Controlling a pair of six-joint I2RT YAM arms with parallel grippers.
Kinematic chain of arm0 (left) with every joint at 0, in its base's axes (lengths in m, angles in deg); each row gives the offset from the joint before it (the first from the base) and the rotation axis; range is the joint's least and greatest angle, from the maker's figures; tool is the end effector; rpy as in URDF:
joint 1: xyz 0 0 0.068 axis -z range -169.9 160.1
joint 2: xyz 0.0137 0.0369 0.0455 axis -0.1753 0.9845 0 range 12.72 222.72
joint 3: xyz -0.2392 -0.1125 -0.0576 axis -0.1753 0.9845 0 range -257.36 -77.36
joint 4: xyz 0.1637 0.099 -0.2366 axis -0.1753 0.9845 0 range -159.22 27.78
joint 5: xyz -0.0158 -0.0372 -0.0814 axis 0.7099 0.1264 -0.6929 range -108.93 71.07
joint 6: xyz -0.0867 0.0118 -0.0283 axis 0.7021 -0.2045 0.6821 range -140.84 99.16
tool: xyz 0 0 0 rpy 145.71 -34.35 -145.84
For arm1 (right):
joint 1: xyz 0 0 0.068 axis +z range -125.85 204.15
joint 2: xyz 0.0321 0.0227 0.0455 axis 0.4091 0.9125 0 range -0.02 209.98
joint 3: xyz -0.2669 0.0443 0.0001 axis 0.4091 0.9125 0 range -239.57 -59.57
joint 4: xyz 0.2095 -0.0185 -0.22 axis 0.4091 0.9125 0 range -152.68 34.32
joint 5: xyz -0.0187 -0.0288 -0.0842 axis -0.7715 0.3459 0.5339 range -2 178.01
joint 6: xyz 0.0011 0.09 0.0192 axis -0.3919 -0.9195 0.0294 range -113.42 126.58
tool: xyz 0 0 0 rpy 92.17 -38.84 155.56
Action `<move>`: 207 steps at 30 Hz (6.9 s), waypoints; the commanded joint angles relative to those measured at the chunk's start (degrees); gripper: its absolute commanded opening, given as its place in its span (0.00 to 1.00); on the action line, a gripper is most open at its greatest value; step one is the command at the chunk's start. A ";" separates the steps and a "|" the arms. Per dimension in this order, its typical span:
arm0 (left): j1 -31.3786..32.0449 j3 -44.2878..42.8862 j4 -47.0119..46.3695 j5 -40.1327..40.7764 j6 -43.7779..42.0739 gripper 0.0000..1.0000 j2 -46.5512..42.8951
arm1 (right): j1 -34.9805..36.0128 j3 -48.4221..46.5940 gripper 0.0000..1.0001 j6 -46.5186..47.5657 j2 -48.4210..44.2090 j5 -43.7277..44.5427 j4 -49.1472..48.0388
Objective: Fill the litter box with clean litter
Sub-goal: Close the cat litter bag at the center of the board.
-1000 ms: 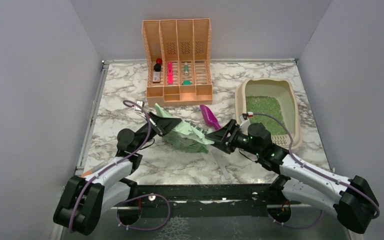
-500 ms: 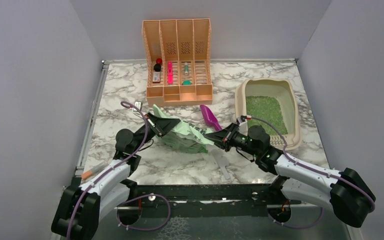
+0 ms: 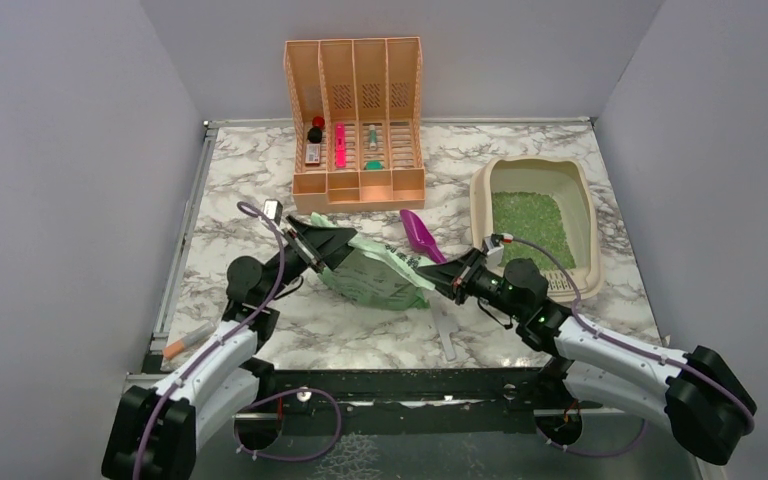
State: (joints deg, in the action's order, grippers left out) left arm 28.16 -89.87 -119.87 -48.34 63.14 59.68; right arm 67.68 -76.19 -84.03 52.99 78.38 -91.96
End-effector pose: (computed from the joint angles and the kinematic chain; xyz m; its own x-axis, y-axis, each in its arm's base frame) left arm 0.2297 -0.1175 0.2307 -0.6867 -0.6873 -0.2368 0.3391 -0.0147 -0.9406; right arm 0.1980 0.2071 0.1793 -0.7984 0.6013 0.0312 0.0983 0.0790 0.9920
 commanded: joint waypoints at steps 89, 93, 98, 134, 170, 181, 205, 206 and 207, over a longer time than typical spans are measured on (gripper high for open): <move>15.02 -17.18 15.99 15.26 -24.45 0.00 2.43 | 0.41 -21.51 0.01 80.51 3.36 -2.26 38.82; 14.59 -16.94 15.94 16.53 -22.23 0.00 2.64 | 5.84 -17.36 0.01 80.46 -0.93 15.26 28.96; 14.45 -16.97 16.01 17.80 -20.29 0.00 3.45 | 14.28 -11.14 0.14 97.17 -1.76 28.06 5.45; 12.43 -18.28 16.15 21.61 -23.48 0.00 5.40 | 14.79 -14.06 0.10 99.75 -13.44 39.68 6.09; 10.70 -19.13 12.51 14.10 -30.35 0.00 3.52 | -15.87 -44.00 0.16 84.29 26.61 -39.23 52.15; 6.19 -14.79 1.12 10.52 -26.15 0.00 4.35 | -10.10 -37.33 0.23 91.20 20.70 -28.58 47.86; 6.21 -11.01 -6.90 6.39 -34.59 0.00 3.68 | -6.34 -56.23 0.65 87.91 38.06 -37.47 54.36; 6.21 -10.84 -6.91 6.58 -34.79 0.00 3.55 | -6.31 -55.81 0.57 88.07 37.68 -36.12 54.14; 6.25 -10.71 -6.99 6.72 -35.04 0.00 3.33 | -6.29 -55.46 0.49 88.41 36.90 -34.83 53.89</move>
State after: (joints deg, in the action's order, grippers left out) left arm 34.81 -98.44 -109.42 -41.83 31.80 67.20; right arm 60.90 -132.32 3.22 91.31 40.15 -39.32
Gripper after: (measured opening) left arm 0.020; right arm 0.606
